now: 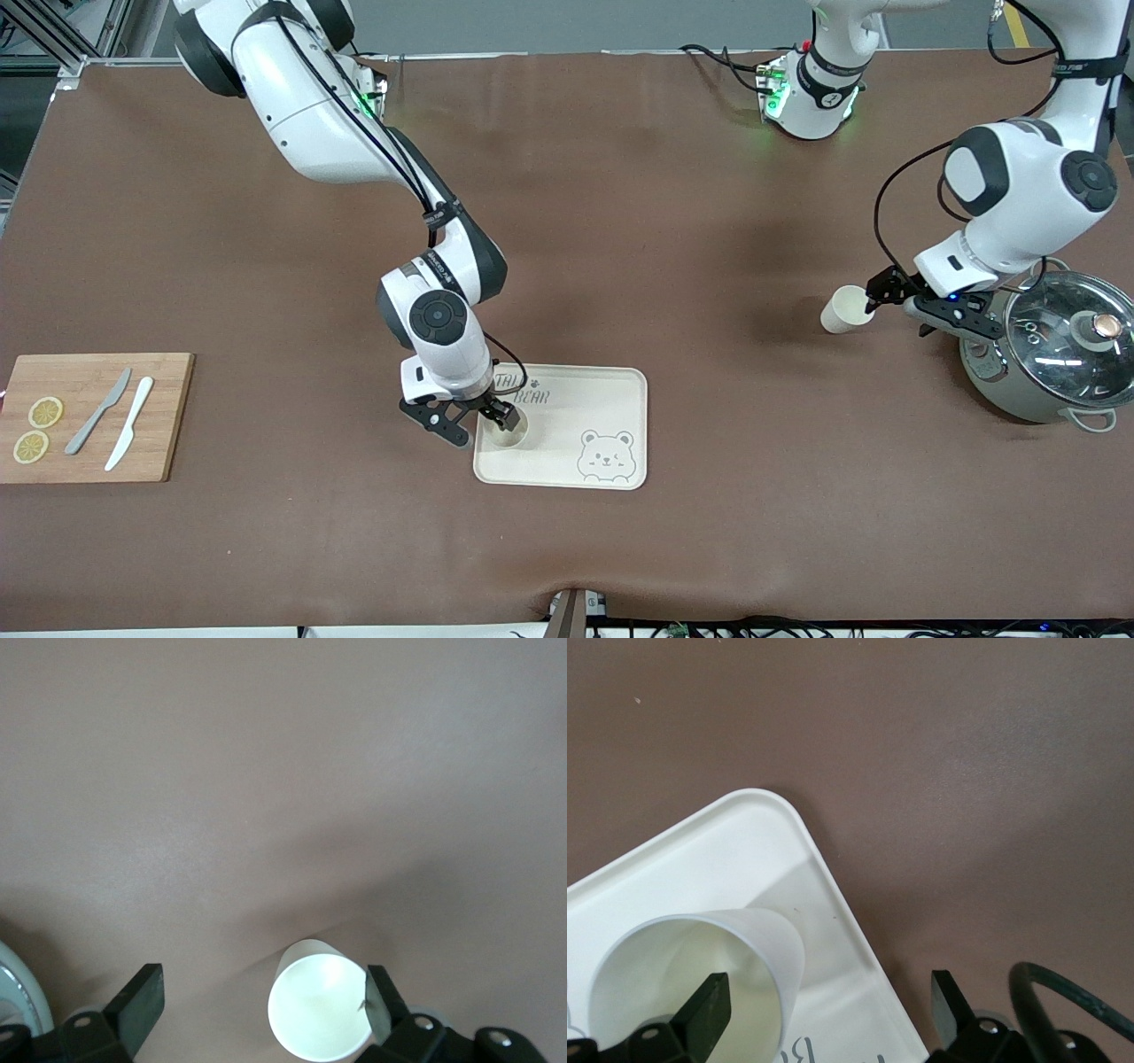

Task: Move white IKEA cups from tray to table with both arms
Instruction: 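Close the right gripper on the cup rim while the left gripper rises, then lift the cup off the tray and carry it toward the cutting board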

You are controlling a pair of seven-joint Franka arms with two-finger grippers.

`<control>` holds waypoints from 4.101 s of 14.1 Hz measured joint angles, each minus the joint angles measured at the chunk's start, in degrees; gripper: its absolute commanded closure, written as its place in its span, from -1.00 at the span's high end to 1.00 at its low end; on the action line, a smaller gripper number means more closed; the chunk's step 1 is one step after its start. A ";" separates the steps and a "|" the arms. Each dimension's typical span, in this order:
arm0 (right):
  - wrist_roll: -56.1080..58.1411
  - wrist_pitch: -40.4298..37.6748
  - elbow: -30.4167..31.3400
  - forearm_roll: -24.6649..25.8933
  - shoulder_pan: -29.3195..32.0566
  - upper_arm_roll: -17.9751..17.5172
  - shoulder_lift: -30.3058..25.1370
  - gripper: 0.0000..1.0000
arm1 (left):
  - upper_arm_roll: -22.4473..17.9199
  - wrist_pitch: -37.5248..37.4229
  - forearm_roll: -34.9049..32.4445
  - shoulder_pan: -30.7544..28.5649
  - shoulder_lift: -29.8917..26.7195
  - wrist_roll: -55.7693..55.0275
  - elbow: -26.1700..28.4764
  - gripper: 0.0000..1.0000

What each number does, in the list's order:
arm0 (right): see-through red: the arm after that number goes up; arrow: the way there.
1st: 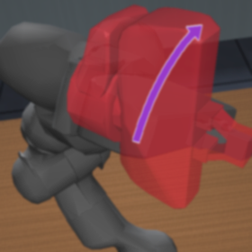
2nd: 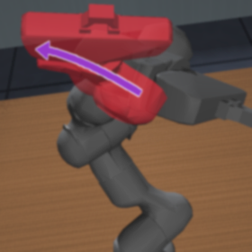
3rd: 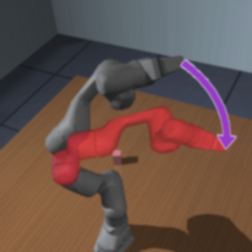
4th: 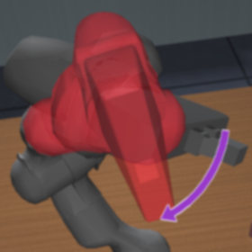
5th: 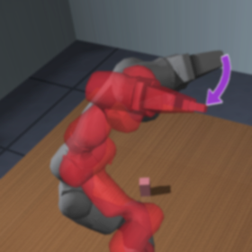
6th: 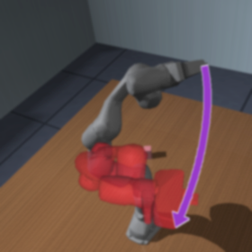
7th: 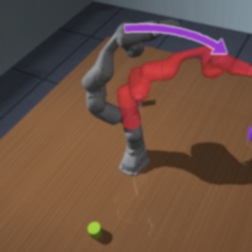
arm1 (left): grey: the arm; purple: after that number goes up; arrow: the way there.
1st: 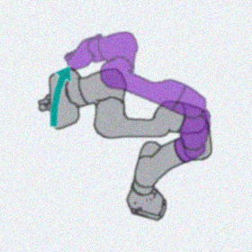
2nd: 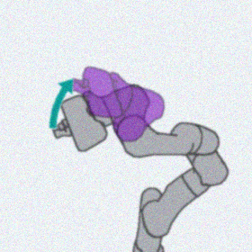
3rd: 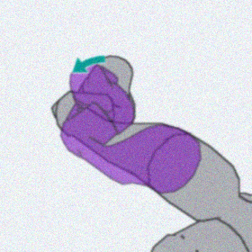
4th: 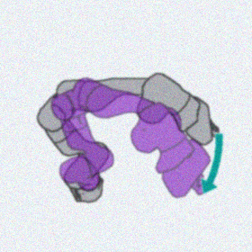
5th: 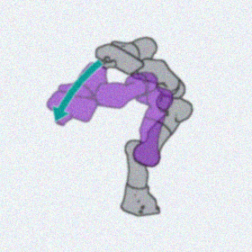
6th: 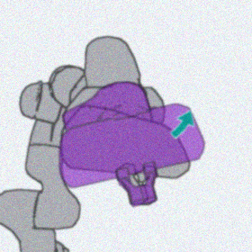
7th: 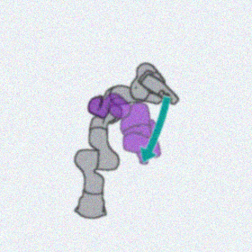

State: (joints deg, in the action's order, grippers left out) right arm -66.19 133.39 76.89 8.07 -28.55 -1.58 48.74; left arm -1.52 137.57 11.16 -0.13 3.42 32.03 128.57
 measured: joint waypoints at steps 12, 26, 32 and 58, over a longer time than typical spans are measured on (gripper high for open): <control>-0.73 1.10 -0.05 0.01 -0.34 -0.01 0.52 -0.17 | 6.87 -30.39 -5.99 2.39 -0.29 -30.00 -25.48 1.00; -0.80 1.24 -0.39 0.01 -0.35 -0.01 0.60 -1.00 | 10.09 -44.45 -8.32 1.68 -0.35 -38.05 -39.36 1.00; -0.82 1.03 -0.92 0.01 -0.50 -0.06 0.60 -1.00 | 10.01 -45.14 -9.03 1.59 -0.58 -38.05 -40.24 1.00; 58.39 -22.13 26.29 -6.11 27.39 0.64 -41.00 -1.00 | 10.21 -50.01 -14.02 2.09 1.22 -35.33 -39.82 1.00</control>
State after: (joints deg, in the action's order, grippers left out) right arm -7.80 111.25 103.18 1.96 -1.16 -0.94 7.74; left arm 8.69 87.56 -2.86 1.97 4.64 -3.30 88.75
